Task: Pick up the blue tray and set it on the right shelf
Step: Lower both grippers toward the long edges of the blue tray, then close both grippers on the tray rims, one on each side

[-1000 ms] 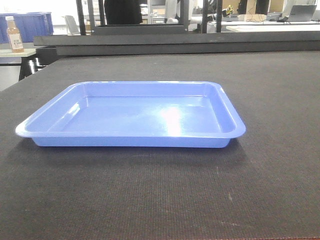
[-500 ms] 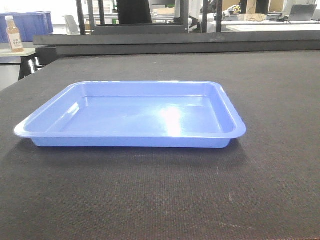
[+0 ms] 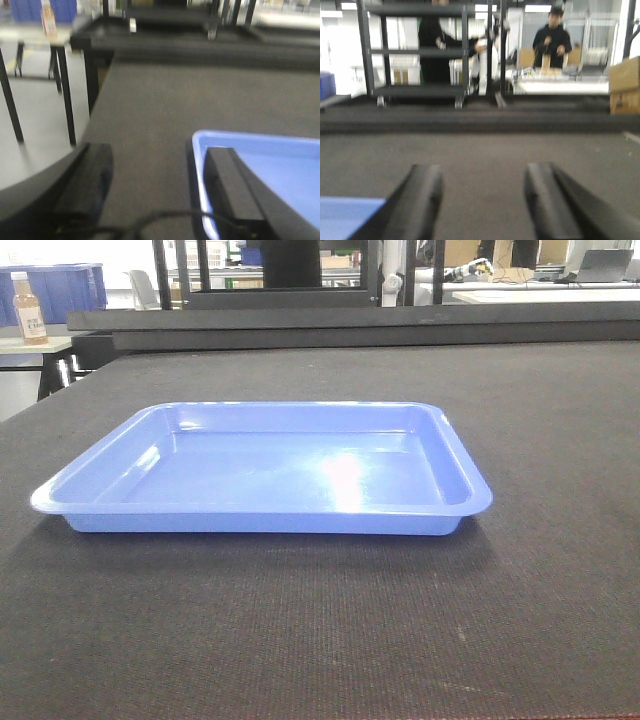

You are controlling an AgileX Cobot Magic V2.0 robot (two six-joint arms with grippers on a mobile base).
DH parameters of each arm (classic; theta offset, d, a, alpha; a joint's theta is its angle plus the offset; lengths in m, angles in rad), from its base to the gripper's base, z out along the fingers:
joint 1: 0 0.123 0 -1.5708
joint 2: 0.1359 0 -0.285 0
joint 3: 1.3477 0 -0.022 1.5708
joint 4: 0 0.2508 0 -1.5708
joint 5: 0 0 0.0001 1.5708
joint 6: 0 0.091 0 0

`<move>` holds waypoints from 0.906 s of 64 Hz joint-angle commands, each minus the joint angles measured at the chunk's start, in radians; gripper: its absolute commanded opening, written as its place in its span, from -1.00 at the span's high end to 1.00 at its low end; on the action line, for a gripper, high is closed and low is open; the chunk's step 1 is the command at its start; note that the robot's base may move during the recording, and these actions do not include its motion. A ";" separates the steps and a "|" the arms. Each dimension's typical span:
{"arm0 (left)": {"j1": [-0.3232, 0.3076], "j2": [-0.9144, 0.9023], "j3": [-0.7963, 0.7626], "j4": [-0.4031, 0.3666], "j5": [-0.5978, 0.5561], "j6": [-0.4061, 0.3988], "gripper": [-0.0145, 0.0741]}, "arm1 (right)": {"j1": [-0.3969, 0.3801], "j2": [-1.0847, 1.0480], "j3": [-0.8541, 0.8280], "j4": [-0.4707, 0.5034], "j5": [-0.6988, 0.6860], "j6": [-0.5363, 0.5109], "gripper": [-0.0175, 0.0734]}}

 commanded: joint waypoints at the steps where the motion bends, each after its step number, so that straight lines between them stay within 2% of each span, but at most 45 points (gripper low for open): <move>1: -0.033 0.095 -0.066 -0.035 -0.037 0.001 -0.24 | 0.018 0.117 -0.087 0.001 -0.062 -0.005 -0.77; 8: -0.110 0.191 -0.136 -0.037 -0.007 0.001 -0.23 | 0.100 0.253 -0.209 0.001 0.005 -0.005 -0.77; 17: -0.214 0.368 -0.304 -0.031 0.135 0.055 -0.23 | 0.255 0.466 -0.431 0.012 0.223 -0.005 -0.77; 27: -0.238 0.586 -0.486 -0.019 0.287 0.055 -0.23 | 0.369 0.705 -0.650 0.042 0.418 0.029 -0.77; 41: -0.238 0.897 -0.725 -0.002 0.464 0.035 -0.23 | 0.400 1.038 -0.897 0.042 0.557 0.062 -0.77; 46: -0.238 0.983 -0.782 0.037 0.493 -0.017 -0.23 | 0.400 1.133 -0.965 0.041 0.590 0.075 -0.77; 52: -0.238 1.074 -0.837 0.106 0.502 -0.082 -0.23 | 0.400 1.230 -1.045 -0.005 0.647 0.155 -0.77; 58: -0.238 1.139 -0.878 0.131 0.500 -0.120 -0.23 | 0.402 1.309 -1.111 -0.104 0.732 0.305 -0.77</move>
